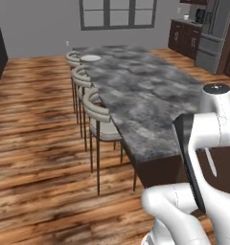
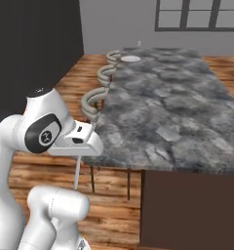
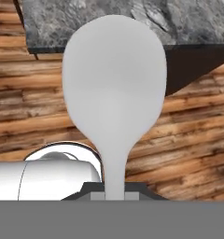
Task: Take the fork and place it on the left side of the plate. Then take the spoon and place it on the right side of the plate. Make sure they're directly next to the plate.
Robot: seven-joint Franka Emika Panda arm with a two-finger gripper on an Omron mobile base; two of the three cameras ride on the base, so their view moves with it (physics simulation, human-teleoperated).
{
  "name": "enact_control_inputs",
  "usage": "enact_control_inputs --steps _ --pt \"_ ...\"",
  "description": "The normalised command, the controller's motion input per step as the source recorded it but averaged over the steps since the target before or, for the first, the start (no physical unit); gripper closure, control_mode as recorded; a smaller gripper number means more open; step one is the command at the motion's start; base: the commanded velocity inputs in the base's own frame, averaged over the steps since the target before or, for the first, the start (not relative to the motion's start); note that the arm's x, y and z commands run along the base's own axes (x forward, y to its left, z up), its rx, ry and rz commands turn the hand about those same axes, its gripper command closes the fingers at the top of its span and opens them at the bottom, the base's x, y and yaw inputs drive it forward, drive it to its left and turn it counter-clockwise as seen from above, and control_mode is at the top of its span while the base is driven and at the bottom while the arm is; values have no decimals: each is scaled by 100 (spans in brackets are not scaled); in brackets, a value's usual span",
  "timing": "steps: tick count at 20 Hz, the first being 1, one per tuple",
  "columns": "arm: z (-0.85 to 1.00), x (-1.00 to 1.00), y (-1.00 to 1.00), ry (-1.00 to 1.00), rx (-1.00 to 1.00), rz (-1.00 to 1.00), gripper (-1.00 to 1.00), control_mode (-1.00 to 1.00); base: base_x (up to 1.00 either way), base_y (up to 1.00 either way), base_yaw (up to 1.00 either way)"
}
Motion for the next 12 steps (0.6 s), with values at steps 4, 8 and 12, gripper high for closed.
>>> enact_control_inputs --steps 4,8,12 --pt "0 0 0 0 0 0 100 100 39 100 -26" --pt "0 0 0 0 0 0 100 100 67 100 -35" --pt "0 0 0 0 0 0 100 100 79 100 -37"
